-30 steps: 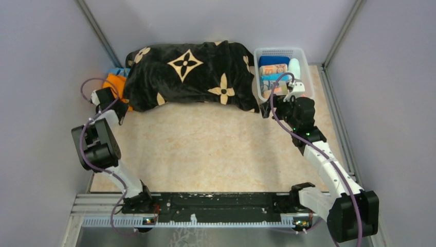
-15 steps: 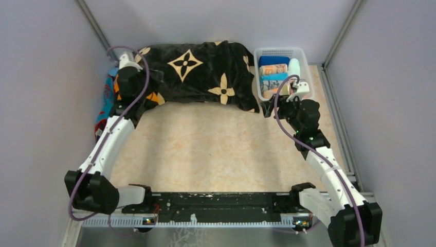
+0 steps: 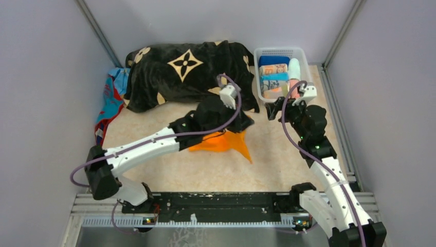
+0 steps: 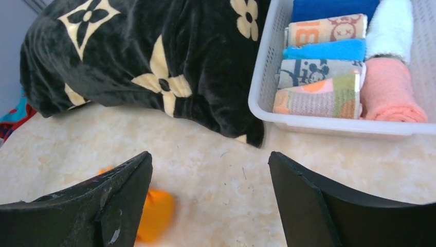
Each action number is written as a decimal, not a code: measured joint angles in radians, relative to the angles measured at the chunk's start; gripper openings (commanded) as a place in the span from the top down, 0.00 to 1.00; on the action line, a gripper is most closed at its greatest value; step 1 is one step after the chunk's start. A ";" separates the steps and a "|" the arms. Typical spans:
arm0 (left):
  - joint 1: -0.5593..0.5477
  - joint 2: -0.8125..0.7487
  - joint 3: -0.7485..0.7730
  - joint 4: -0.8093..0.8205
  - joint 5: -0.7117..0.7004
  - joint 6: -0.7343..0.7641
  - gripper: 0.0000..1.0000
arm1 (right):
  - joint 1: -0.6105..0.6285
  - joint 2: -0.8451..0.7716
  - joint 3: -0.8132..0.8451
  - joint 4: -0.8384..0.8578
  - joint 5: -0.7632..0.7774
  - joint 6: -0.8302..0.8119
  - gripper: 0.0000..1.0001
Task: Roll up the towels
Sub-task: Place the towel at the center of the board, then flatten out the towel at the center of the board.
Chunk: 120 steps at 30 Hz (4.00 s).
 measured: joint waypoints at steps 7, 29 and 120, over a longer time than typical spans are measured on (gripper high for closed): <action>-0.081 0.080 0.042 0.002 -0.042 0.066 0.28 | 0.000 -0.027 0.003 -0.085 0.053 -0.001 0.16; 0.228 0.256 -0.193 -0.112 0.198 0.112 0.48 | 0.000 0.151 -0.014 -0.411 -0.156 0.025 0.17; 0.430 0.112 -0.435 -0.240 -0.015 0.062 0.57 | 0.127 0.461 0.198 -0.478 0.333 0.069 0.49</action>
